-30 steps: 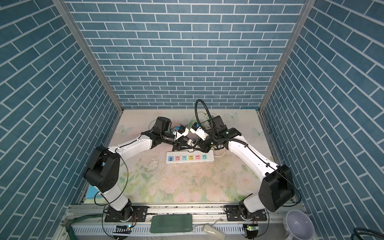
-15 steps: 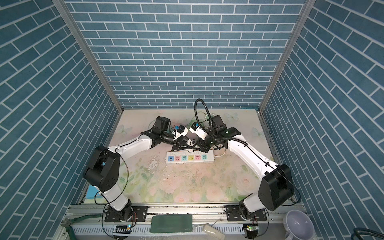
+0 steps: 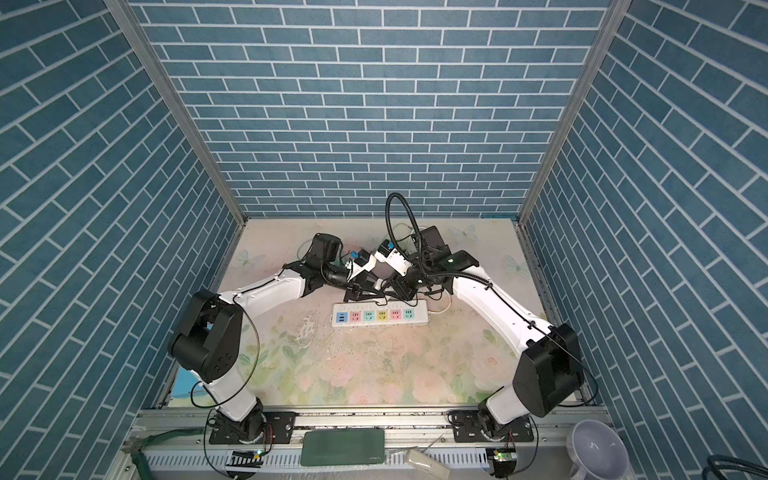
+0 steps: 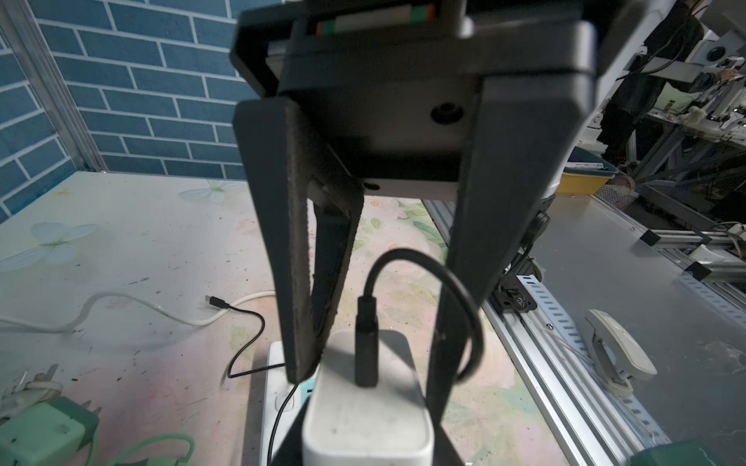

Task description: Insert the plug

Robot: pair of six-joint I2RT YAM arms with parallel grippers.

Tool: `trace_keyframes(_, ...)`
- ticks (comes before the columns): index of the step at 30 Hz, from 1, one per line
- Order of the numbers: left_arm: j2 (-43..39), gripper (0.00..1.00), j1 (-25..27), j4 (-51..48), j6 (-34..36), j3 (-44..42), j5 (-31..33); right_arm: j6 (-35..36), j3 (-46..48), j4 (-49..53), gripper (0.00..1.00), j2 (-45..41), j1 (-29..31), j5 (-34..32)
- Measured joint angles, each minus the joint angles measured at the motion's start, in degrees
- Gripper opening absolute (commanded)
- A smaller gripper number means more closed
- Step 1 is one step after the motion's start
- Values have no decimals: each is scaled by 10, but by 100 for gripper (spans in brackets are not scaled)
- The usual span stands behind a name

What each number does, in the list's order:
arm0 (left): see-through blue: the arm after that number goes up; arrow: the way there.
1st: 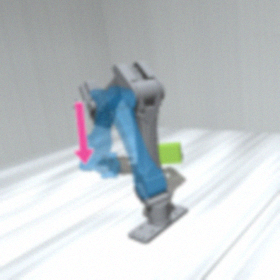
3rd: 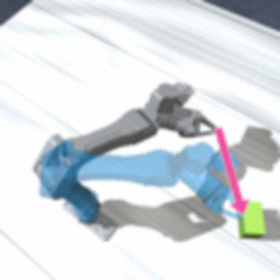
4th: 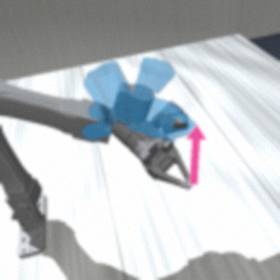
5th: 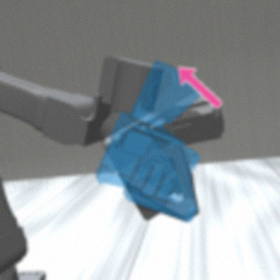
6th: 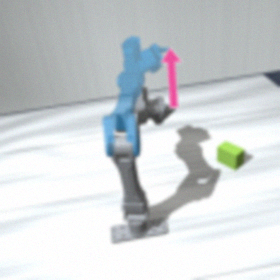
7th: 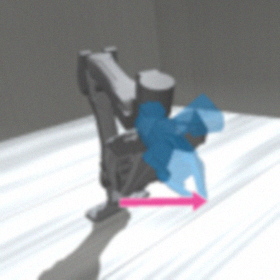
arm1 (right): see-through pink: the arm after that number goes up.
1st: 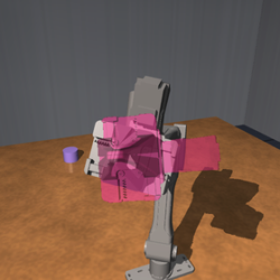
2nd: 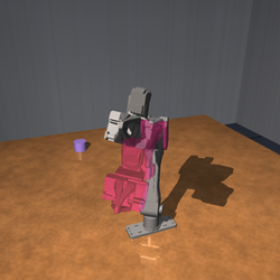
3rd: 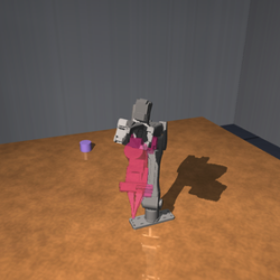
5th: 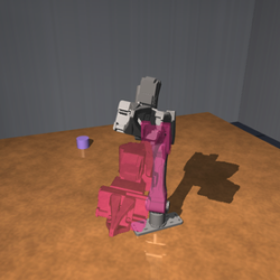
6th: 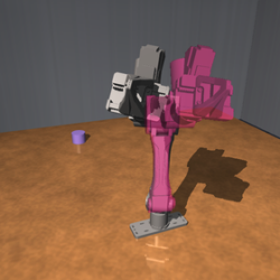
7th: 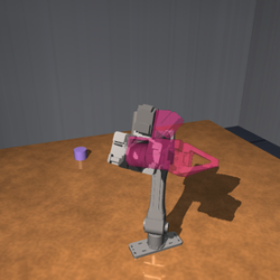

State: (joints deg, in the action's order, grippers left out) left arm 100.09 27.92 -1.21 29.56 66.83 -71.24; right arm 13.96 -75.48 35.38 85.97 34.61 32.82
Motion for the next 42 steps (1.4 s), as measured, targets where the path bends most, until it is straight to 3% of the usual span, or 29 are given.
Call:
trace_keyframes(10,0,0,-1,2,-6,0,0,0,0,-2,42,0,0,0)
trace_keyframes(18,0,0,-3,-6,-14,0,-7,42,-15,13,29,12,1,11)
trace_keyframes(24,0,0,-2,-12,-11,0,-7,32,-15,22,45,11,2,6)
trace_keyframes(42,0,0,0,-66,35,9,-7,43,-14,53,37,8,8,-15)
